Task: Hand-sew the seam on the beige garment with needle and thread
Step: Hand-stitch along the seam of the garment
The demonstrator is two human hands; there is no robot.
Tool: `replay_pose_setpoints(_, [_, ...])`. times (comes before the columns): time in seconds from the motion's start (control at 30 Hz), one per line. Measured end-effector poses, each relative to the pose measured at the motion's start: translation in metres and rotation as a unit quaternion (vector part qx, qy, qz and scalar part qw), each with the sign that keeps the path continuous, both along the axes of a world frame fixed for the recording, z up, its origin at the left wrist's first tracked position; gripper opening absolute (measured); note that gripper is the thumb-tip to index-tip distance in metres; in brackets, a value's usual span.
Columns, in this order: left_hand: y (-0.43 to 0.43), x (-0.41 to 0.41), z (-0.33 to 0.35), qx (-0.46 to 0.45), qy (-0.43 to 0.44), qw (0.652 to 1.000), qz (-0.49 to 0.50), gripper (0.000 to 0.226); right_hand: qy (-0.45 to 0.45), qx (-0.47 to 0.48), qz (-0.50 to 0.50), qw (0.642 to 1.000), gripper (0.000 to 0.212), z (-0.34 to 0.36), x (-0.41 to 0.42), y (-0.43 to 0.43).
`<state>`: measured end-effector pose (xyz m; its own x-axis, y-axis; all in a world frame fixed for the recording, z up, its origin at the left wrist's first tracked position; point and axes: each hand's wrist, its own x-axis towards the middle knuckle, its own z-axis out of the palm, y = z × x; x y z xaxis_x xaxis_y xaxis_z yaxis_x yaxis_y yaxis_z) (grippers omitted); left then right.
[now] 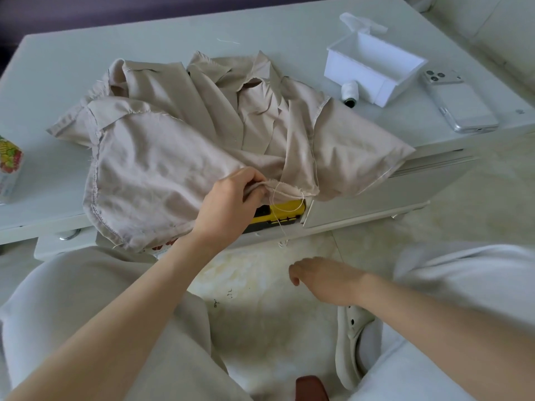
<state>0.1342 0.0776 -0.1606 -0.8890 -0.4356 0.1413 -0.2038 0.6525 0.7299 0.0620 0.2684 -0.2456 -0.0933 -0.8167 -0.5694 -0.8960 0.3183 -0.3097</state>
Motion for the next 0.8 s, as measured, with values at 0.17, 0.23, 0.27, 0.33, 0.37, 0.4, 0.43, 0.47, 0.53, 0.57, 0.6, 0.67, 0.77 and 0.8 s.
replay_pose_setpoints(0.17, [0.003, -0.004, 0.003, -0.001, 0.003, 1.000, 0.001, 0.009, -0.073, -0.333, -0.163, 0.926, 0.007, 0.019, 0.004, -0.010])
replay_pose_setpoints(0.23, [0.006, -0.005, 0.004, 0.004, 0.002, 1.000, 0.002, 0.009, -0.102, -0.426, -0.237, 0.867, 0.019, 0.027, 0.005, -0.011])
replay_pose_setpoints(0.27, [0.007, -0.006, 0.004, 0.006, 0.001, 1.000, 0.002, 0.009, -0.109, -0.448, -0.266, 0.847, 0.018, 0.031, 0.005, -0.012])
replay_pose_setpoints(0.33, [0.009, -0.008, 0.004, 0.006, -0.005, 1.000, 0.003, 0.009, -0.120, -0.465, -0.307, 0.822, 0.011, 0.036, 0.004, -0.016])
replay_pose_setpoints(0.37, [0.010, -0.008, 0.004, 0.006, -0.009, 1.000, 0.003, 0.010, -0.132, -0.465, -0.325, 0.813, 0.010, 0.037, 0.003, -0.018])
replay_pose_setpoints(0.4, [0.010, -0.008, 0.004, 0.005, -0.015, 1.000, 0.004, 0.011, -0.142, -0.462, -0.341, 0.807, 0.014, 0.038, 0.003, -0.021])
replay_pose_setpoints(0.43, [0.012, -0.010, 0.004, 0.007, -0.022, 1.000, 0.003, 0.011, -0.150, -0.459, -0.355, 0.800, 0.019, 0.038, 0.003, -0.023])
replay_pose_setpoints(0.47, [0.012, -0.010, 0.003, 0.011, -0.028, 1.000, 0.002, 0.012, -0.159, -0.457, -0.367, 0.795, 0.023, 0.037, 0.003, -0.026])
replay_pose_setpoints(0.53, [0.013, -0.009, 0.003, 0.024, -0.037, 0.999, 0.001, 0.012, -0.181, -0.448, -0.392, 0.783, 0.030, 0.034, 0.004, -0.032])
replay_pose_setpoints(0.57, [0.014, -0.009, 0.003, 0.030, -0.040, 0.999, 0.000, 0.012, -0.187, -0.446, -0.402, 0.778, 0.031, 0.033, 0.003, -0.035])
replay_pose_setpoints(0.6, [0.014, -0.009, 0.003, 0.036, -0.043, 0.998, -0.001, 0.013, -0.190, -0.444, -0.406, 0.775, 0.029, 0.033, 0.002, -0.037])
replay_pose_setpoints(0.67, [0.013, -0.009, 0.003, 0.044, -0.048, 0.998, -0.004, 0.015, -0.189, -0.443, -0.405, 0.777, 0.021, 0.035, 0.001, -0.041])
replay_pose_setpoints(0.77, [0.011, -0.009, 0.002, 0.044, -0.055, 0.997, -0.009, 0.019, -0.199, -0.447, -0.398, 0.776, 0.013, 0.040, 0.001, -0.045])
replay_pose_setpoints(0.8, [0.011, -0.008, 0.001, 0.041, -0.057, 0.997, -0.011, 0.019, -0.197, -0.446, -0.394, 0.779, 0.014, 0.041, 0.002, -0.046])
